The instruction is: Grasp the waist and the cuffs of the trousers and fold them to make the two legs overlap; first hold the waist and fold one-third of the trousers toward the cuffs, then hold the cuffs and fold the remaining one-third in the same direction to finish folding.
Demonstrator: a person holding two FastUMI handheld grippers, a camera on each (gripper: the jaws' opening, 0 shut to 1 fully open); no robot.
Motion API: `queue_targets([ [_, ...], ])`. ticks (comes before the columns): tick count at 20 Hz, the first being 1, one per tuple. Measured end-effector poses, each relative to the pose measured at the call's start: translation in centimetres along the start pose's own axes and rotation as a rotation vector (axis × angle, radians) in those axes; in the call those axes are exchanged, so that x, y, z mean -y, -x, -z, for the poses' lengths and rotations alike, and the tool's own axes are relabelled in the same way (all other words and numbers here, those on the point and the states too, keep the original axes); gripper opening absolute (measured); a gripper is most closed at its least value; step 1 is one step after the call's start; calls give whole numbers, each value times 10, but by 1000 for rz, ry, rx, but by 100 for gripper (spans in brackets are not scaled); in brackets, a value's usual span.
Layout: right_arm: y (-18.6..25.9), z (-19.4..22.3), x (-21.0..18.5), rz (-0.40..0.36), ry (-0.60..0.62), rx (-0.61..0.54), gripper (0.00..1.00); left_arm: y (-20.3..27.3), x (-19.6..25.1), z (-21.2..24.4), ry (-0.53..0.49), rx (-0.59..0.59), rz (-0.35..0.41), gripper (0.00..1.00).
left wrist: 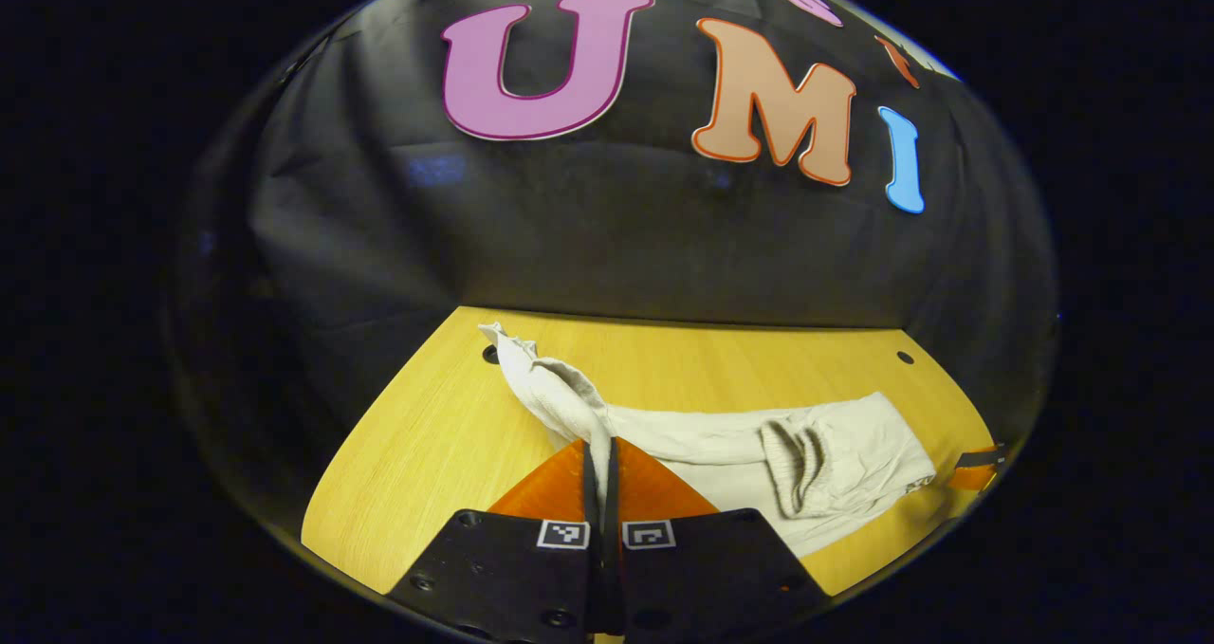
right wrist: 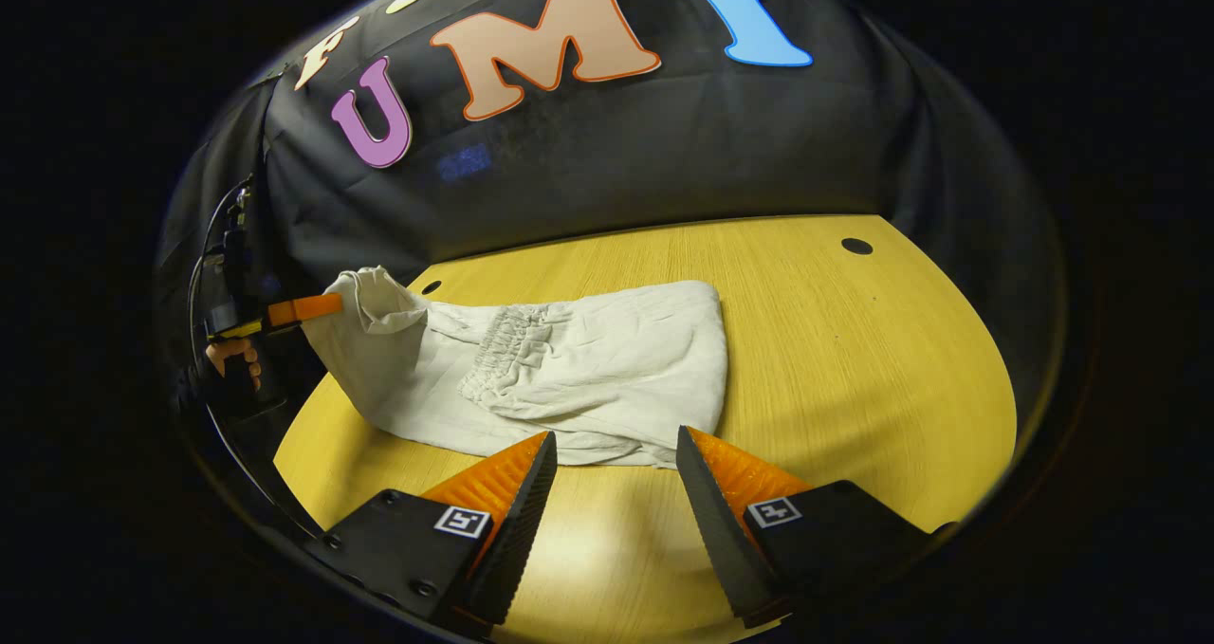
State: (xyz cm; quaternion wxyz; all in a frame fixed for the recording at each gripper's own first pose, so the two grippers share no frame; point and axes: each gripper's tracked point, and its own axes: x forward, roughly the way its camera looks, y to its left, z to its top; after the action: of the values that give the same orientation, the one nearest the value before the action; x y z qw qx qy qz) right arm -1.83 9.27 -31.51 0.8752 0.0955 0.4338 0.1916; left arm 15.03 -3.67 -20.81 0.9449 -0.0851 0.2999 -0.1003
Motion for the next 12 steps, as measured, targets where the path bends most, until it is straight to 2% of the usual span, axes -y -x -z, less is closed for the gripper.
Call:
queue_targets([
  [12,25,-2,54,2,-13,19,83,-7,134,-44,-35,70,158,0],
])
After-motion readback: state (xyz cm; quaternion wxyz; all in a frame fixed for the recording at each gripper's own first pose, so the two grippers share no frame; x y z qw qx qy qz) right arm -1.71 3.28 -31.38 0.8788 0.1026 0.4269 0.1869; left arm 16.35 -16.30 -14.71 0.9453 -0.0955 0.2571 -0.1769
